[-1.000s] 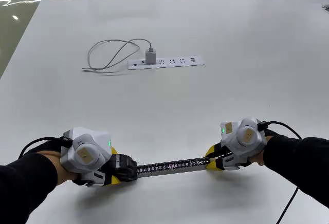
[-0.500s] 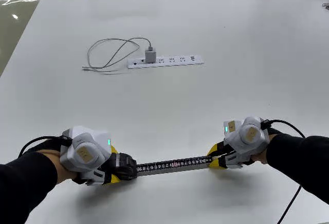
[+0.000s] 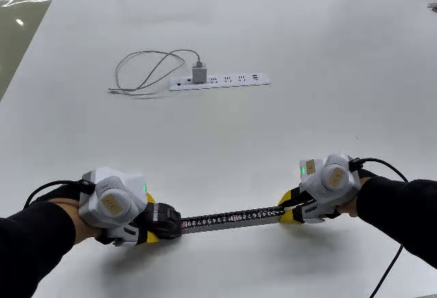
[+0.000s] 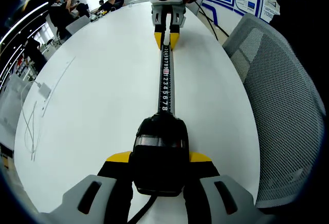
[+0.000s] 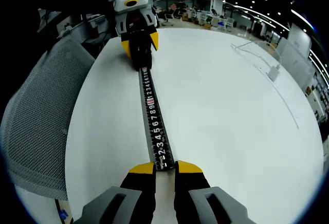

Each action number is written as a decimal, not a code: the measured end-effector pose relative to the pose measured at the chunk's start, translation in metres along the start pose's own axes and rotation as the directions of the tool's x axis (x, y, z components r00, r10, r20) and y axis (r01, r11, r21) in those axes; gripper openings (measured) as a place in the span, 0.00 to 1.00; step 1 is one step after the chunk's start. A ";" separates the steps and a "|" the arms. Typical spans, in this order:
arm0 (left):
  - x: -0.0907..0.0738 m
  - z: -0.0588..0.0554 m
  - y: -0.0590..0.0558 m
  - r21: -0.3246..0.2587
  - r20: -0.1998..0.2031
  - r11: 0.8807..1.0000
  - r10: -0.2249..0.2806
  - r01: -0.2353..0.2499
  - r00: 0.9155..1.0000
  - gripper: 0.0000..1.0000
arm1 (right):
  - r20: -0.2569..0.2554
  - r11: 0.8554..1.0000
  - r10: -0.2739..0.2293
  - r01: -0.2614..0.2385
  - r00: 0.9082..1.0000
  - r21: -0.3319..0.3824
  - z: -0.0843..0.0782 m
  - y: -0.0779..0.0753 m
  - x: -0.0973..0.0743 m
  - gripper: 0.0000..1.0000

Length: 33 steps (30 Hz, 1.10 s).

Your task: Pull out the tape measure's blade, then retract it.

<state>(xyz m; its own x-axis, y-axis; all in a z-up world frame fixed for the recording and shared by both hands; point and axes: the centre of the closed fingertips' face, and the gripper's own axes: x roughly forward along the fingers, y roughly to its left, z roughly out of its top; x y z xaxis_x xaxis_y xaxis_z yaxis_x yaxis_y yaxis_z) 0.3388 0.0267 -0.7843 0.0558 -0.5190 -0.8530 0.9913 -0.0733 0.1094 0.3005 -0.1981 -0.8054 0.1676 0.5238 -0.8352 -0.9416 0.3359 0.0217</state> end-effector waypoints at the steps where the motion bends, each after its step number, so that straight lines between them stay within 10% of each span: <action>1: 0.000 0.000 0.000 0.000 0.000 1.000 0.000 0.000 1.000 0.34 | 0.000 1.000 0.000 0.000 1.000 0.000 0.000 0.000 0.000 0.09; 33: 0.000 -0.001 0.000 -0.001 0.000 1.000 0.001 -0.001 1.000 0.33 | -0.027 1.000 -0.004 0.004 1.000 0.000 -0.012 -0.004 -0.008 0.09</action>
<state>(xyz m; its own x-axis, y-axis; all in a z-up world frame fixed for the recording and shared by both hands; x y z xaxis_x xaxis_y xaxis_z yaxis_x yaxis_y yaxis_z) 0.3388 0.0276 -0.7843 0.0572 -0.5191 -0.8528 0.9913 -0.0716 0.1101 0.2991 -0.2132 -0.8054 0.1636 0.5007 -0.8500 -0.9409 0.3383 0.0182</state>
